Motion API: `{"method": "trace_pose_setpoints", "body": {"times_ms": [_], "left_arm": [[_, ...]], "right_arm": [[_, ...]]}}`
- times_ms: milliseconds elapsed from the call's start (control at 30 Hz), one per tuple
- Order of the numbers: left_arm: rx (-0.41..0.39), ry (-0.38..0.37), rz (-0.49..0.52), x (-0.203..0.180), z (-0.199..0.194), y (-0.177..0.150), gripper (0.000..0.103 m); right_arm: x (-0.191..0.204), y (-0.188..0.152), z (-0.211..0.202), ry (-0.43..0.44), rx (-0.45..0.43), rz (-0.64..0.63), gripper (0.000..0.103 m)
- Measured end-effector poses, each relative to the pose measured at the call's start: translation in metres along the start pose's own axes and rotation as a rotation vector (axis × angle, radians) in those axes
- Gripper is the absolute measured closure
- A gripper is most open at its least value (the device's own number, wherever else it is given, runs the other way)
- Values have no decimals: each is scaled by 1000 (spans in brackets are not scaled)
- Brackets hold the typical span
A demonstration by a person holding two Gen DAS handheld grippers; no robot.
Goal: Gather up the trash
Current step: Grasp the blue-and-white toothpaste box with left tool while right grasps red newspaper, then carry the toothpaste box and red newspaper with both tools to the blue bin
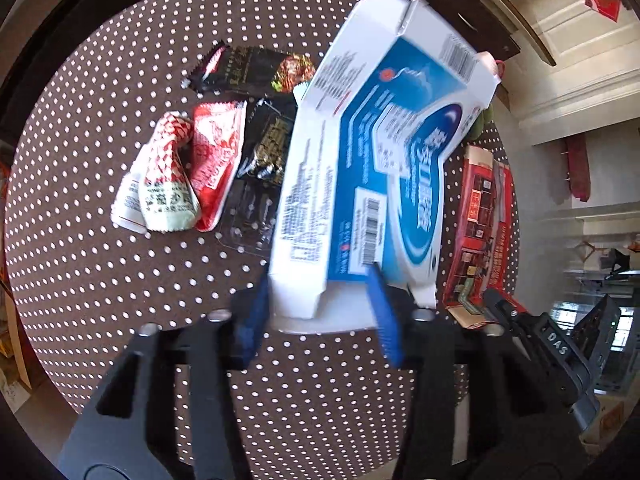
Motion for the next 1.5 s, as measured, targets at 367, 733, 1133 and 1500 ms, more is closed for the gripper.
{"method": "trace_pose_setpoints", "body": {"times_ms": [367, 733, 1133, 1500], "left_arm": [[-130, -55, 54, -12, -49, -9, 82], [-291, -131, 70, 9, -147, -23, 82], [-308, -216, 41, 101, -195, -38, 95], [-281, -182, 74, 204, -236, -47, 95]], "right_arm": [[2, -19, -26, 111, 49, -13, 94], [71, -27, -60, 264, 54, -85, 94], [177, -81, -35, 261, 78, -189, 94], [225, -131, -9, 200, -26, -153, 94]]}}
Point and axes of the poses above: each gripper's, at about its wrist camera, not at the fingertips, and z roughly the way its jaws point, x to its left, y to its top, the point moved 9 cm from there along z, roughly the way its jaws point, and after that the axes turned 11 degrees about x, right-handed, at the moved point
